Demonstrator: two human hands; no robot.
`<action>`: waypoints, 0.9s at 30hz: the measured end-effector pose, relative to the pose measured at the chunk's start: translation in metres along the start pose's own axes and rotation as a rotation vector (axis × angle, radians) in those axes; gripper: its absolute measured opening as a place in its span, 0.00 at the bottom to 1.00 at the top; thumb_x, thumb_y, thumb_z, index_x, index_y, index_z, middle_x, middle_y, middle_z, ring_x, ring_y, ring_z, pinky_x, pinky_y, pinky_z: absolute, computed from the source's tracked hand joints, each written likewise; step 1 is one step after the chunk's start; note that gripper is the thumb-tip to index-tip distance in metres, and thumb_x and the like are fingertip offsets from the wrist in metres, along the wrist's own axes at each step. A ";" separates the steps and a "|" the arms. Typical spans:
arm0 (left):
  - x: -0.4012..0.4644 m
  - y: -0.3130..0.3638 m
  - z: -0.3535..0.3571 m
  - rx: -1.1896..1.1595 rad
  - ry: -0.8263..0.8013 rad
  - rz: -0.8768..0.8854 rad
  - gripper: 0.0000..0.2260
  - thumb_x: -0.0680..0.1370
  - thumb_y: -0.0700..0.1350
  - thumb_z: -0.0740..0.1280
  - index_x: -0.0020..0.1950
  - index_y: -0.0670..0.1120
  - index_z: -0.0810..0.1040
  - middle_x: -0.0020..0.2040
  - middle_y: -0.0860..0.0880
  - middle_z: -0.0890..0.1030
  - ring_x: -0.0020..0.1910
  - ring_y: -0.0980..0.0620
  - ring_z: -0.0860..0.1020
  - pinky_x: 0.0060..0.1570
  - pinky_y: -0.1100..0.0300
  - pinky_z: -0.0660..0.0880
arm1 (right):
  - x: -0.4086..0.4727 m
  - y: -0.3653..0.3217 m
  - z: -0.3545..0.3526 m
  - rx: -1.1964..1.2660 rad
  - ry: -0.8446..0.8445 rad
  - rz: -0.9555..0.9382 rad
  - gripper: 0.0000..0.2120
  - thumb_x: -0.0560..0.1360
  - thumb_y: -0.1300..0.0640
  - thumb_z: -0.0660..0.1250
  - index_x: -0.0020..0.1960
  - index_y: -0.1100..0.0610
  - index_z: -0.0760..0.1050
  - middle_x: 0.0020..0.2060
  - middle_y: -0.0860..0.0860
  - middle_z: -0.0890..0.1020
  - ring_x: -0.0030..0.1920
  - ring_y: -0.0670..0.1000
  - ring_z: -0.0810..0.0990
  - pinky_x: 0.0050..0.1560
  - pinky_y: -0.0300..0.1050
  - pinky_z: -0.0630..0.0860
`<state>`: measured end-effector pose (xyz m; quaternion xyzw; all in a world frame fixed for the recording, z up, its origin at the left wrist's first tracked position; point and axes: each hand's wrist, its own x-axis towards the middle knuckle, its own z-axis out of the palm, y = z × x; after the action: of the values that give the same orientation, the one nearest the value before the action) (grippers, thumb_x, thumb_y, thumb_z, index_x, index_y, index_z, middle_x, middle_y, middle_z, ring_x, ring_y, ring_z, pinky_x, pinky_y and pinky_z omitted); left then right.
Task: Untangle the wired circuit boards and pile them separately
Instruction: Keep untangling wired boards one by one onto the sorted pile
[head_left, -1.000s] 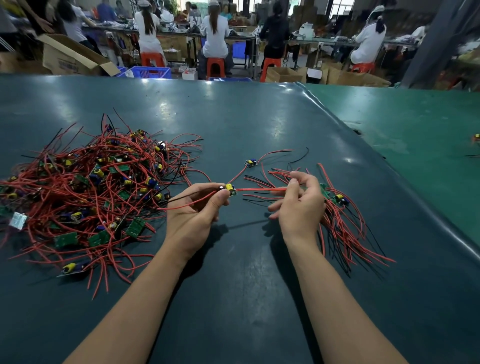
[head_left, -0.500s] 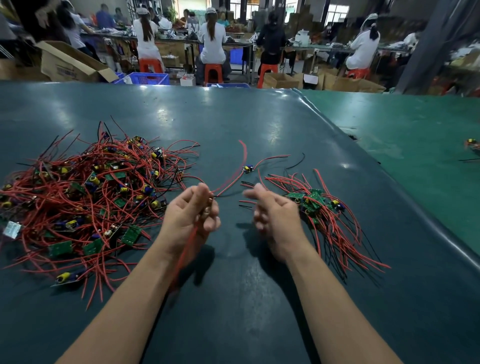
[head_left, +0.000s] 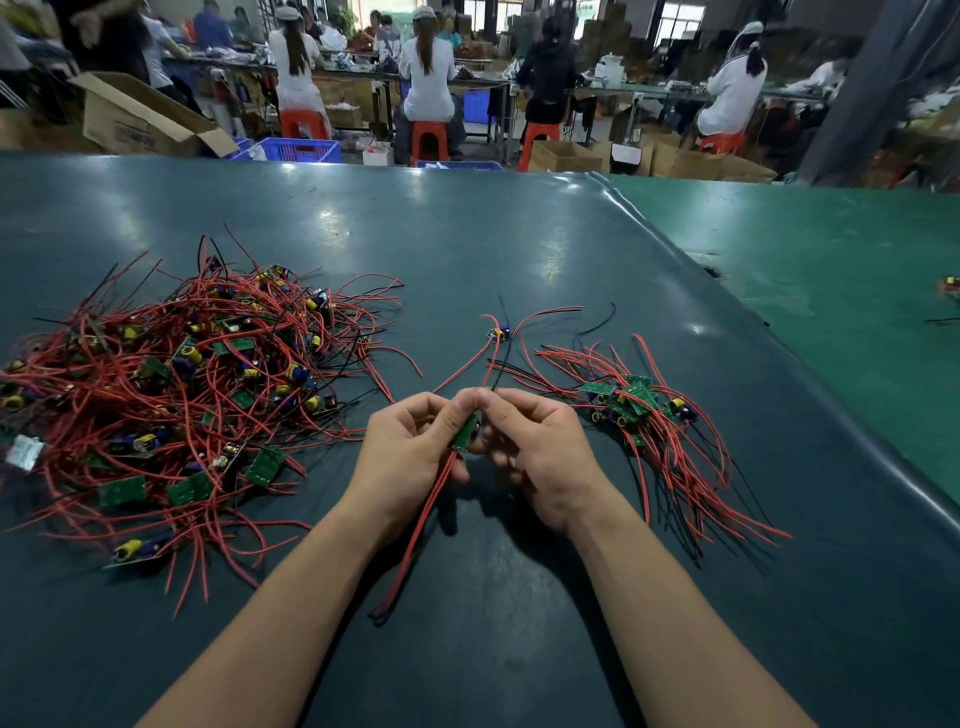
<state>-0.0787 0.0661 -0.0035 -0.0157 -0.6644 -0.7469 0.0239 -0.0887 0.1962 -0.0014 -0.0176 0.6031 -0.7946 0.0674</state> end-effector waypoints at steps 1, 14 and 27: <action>0.000 0.000 -0.001 0.003 -0.043 -0.011 0.14 0.73 0.51 0.68 0.43 0.39 0.79 0.32 0.44 0.82 0.19 0.54 0.72 0.20 0.67 0.66 | 0.001 -0.001 -0.001 0.011 0.020 0.003 0.07 0.77 0.58 0.68 0.43 0.56 0.83 0.25 0.51 0.74 0.20 0.44 0.67 0.18 0.32 0.59; -0.003 -0.004 0.000 0.062 0.006 0.063 0.05 0.76 0.43 0.71 0.46 0.44 0.85 0.34 0.45 0.83 0.26 0.52 0.77 0.25 0.58 0.75 | 0.002 0.008 -0.001 -0.049 0.102 -0.097 0.11 0.77 0.60 0.70 0.36 0.57 0.83 0.21 0.46 0.75 0.20 0.41 0.71 0.21 0.33 0.68; -0.005 0.001 -0.002 0.023 -0.190 0.011 0.12 0.70 0.46 0.72 0.42 0.36 0.82 0.30 0.43 0.80 0.24 0.53 0.71 0.26 0.65 0.70 | 0.012 -0.002 -0.013 0.172 0.318 -0.086 0.07 0.75 0.62 0.70 0.39 0.63 0.80 0.18 0.45 0.60 0.18 0.43 0.54 0.20 0.32 0.54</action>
<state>-0.0735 0.0637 -0.0034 -0.0899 -0.6721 -0.7342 -0.0350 -0.1021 0.2077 -0.0038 0.0882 0.5348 -0.8381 -0.0614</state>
